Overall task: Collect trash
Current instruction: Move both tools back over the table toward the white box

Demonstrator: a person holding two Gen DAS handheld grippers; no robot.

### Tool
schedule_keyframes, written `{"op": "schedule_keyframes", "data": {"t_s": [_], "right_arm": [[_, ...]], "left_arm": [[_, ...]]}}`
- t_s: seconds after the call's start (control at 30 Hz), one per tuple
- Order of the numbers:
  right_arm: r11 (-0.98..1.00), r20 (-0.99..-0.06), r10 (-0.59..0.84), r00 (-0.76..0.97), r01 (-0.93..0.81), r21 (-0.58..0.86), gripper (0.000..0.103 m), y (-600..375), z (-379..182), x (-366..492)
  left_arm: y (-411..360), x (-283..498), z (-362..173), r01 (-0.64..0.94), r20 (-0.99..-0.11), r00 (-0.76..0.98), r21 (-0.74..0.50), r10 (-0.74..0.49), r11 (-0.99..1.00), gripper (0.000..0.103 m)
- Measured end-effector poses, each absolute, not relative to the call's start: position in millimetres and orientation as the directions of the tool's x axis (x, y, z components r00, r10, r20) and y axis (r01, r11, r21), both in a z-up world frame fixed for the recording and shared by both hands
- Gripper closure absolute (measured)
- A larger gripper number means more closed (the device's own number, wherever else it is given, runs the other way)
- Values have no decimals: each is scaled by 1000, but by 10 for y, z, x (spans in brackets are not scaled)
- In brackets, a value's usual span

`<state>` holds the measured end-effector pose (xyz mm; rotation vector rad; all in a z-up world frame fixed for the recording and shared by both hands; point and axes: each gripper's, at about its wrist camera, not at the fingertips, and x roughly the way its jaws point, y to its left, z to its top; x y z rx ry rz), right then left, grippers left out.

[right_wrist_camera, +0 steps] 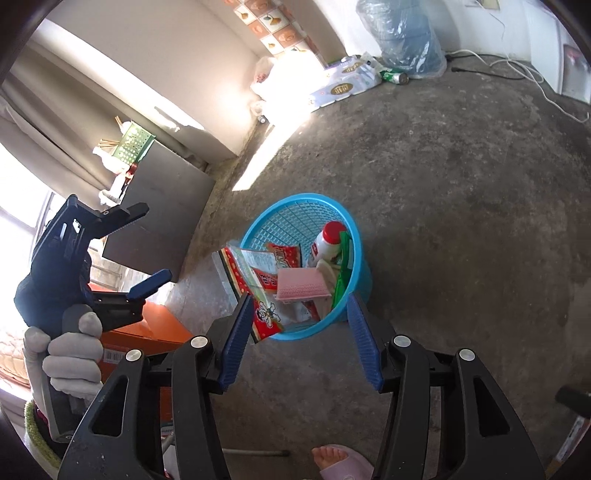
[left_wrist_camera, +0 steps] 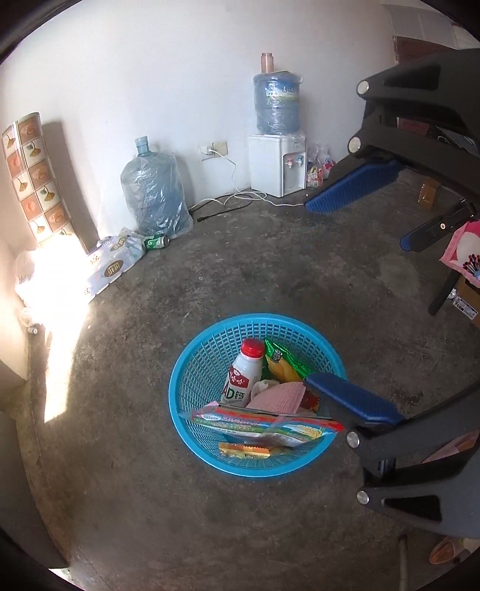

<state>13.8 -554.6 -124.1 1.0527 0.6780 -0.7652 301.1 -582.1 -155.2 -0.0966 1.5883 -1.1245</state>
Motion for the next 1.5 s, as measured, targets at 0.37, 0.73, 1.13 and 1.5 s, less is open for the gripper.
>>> {"op": "schedule_keyframes", "data": {"t_s": [0.37, 0.73, 1.13, 1.5], "right_arm": [[471, -753, -322, 574, 787, 398, 38, -4828, -451, -276], [666, -651, -398, 647, 692, 281, 11, -4026, 163, -418], [818, -575, -307, 758, 519, 249, 8, -3338, 473, -156], [903, -587, -189, 788, 374, 211, 8, -2715, 566, 218]], "left_arm": [[-4520, 2437, -10, 673, -664, -243, -640, -707, 370, 17], [-2667, 1750, 584, 793, -650, 88, -413, -755, 448, 10], [-1135, 1448, 822, 659, -606, 380, -352, -698, 665, 7], [-405, 1599, 853, 507, -588, 527, -361, -614, 782, 6]]}}
